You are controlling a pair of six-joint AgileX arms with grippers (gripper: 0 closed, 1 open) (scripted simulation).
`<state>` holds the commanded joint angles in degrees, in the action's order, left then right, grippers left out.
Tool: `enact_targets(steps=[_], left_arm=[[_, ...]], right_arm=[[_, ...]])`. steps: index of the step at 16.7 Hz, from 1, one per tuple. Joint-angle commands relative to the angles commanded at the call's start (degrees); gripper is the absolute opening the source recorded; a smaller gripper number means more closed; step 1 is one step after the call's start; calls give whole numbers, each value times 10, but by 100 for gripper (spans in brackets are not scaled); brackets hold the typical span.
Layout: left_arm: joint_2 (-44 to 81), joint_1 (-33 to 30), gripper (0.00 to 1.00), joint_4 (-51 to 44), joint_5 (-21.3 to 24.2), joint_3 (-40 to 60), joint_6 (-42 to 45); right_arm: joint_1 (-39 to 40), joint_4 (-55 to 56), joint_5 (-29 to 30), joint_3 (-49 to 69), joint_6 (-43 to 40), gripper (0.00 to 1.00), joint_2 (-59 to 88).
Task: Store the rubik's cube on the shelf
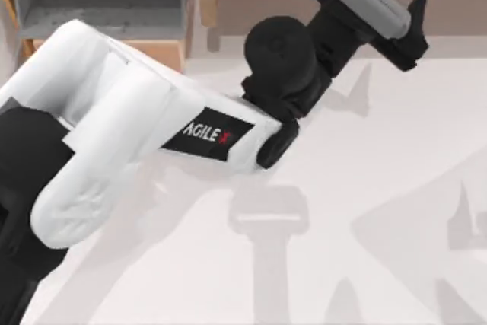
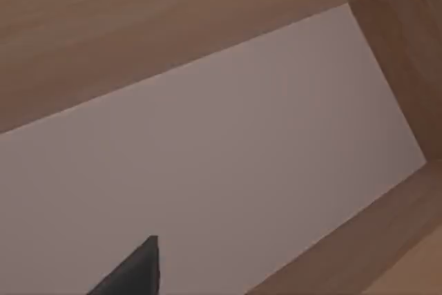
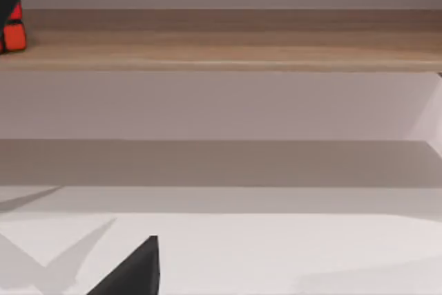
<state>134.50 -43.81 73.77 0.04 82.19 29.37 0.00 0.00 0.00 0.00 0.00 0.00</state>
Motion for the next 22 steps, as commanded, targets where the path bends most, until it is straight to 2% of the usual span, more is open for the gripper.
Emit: enact_targets(steps=[6,9,12,15,17,19,22], left_arm=[[-78,71,100,90,228,-212,147],[-110,155,100,118,324,-314,224],[-142,284,100,138,403,-416,306],[-172,447,100,149,459,-511,389],[-186,559,100,152,479,-561,445],[-194,662,100,152,486,-595,498],[-200,778,100,149,471,-605,567]], right_arm=[[0,0,0,0,0,100,0],[0,0,0,0,0,100,0],[0,0,0,0,0,100,0],[0,0,0,0,0,100,0],[0,0,0,0,0,100,0],[0,0,0,0,0,100,0],[0,0,0,0,0,100,0]])
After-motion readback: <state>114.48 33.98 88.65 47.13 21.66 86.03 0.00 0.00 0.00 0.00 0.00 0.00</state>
